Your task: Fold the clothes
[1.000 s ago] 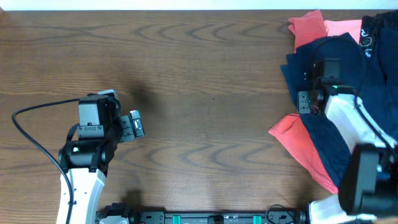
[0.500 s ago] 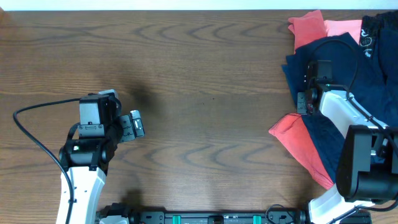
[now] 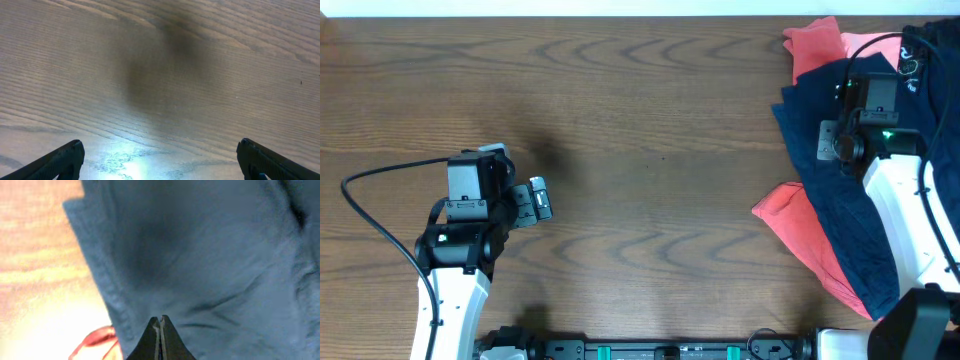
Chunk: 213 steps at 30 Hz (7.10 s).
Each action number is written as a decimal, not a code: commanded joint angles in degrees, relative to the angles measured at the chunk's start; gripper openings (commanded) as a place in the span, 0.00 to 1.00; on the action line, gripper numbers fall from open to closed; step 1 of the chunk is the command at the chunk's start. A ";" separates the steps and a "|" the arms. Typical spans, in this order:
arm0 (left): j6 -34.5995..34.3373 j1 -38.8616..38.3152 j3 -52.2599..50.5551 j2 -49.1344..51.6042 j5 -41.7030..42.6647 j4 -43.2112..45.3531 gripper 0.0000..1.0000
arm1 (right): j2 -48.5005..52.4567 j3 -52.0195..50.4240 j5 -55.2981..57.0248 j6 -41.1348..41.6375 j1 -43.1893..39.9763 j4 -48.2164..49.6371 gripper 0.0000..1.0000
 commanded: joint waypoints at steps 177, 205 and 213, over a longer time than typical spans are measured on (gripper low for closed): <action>-35.58 -33.66 0.63 35.28 25.11 28.63 0.98 | -1.55 5.79 -3.19 13.03 4.15 -17.99 0.99; -11.82 8.26 13.88 26.56 5.99 5.29 0.13 | -1.55 5.79 -11.82 12.98 3.48 -19.76 0.99; -11.82 18.40 16.90 26.51 25.81 -5.84 0.98 | -0.31 5.46 -17.86 9.70 3.74 -20.11 0.99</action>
